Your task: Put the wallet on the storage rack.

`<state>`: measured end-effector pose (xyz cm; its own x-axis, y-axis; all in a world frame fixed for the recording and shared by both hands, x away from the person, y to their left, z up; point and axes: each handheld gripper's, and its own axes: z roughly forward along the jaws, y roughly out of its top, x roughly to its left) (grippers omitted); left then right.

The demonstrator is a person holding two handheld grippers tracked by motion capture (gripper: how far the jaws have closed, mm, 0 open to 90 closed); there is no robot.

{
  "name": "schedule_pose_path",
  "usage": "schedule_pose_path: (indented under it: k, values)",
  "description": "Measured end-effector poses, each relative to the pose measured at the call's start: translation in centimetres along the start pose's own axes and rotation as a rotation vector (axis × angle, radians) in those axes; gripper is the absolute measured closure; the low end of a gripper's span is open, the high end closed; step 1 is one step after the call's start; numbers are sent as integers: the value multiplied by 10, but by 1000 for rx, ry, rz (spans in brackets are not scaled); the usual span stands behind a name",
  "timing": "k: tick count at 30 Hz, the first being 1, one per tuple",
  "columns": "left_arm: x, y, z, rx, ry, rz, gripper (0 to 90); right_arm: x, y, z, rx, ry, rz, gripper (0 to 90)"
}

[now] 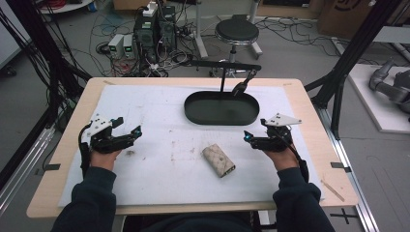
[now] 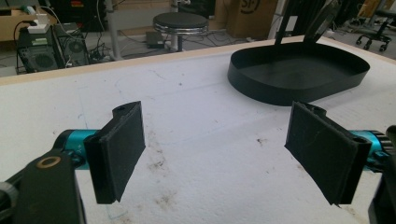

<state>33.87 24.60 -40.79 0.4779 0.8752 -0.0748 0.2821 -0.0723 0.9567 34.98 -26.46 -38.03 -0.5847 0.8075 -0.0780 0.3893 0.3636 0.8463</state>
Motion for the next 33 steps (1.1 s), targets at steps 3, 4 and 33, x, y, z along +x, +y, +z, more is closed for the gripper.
schedule_pose_path:
  k: [3, 4, 33]
  values:
    - [0, 0, 1, 6, 0, -1, 194, 9, -1, 6, 2, 46, -3, 211]
    - [-1, 0, 1, 7, 0, 1, 194, 9, -1, 6, 2, 46, -3, 211]
    - [0, 0, 1, 10, 22, -2, 198, 85, -18, 58, 222, 324, -133, 300]
